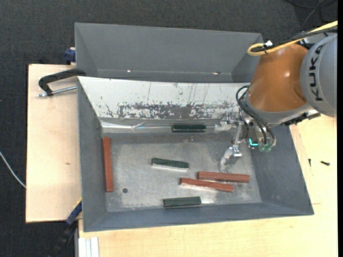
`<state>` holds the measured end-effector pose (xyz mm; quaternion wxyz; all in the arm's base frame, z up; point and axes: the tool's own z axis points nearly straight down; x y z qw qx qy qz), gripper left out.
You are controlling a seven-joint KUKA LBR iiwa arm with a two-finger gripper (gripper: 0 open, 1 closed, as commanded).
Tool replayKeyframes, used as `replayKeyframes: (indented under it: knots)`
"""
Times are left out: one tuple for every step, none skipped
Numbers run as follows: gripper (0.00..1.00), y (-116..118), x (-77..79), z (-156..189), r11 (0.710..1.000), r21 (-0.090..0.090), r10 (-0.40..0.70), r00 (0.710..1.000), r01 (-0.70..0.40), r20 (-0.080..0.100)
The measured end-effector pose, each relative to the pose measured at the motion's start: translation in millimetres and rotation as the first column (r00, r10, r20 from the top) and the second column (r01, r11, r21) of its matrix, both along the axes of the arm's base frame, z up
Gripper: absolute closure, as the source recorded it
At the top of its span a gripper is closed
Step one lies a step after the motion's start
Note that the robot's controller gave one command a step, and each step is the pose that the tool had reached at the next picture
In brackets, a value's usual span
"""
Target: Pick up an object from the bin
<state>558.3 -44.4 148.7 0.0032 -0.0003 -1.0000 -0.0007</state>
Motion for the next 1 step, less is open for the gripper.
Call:
replayKeyframes:
  knots:
    - [0.00, 0.0, 1.9, 4.3, 1.000, -0.001, 0.001, 1.000, -0.001, 0.008]
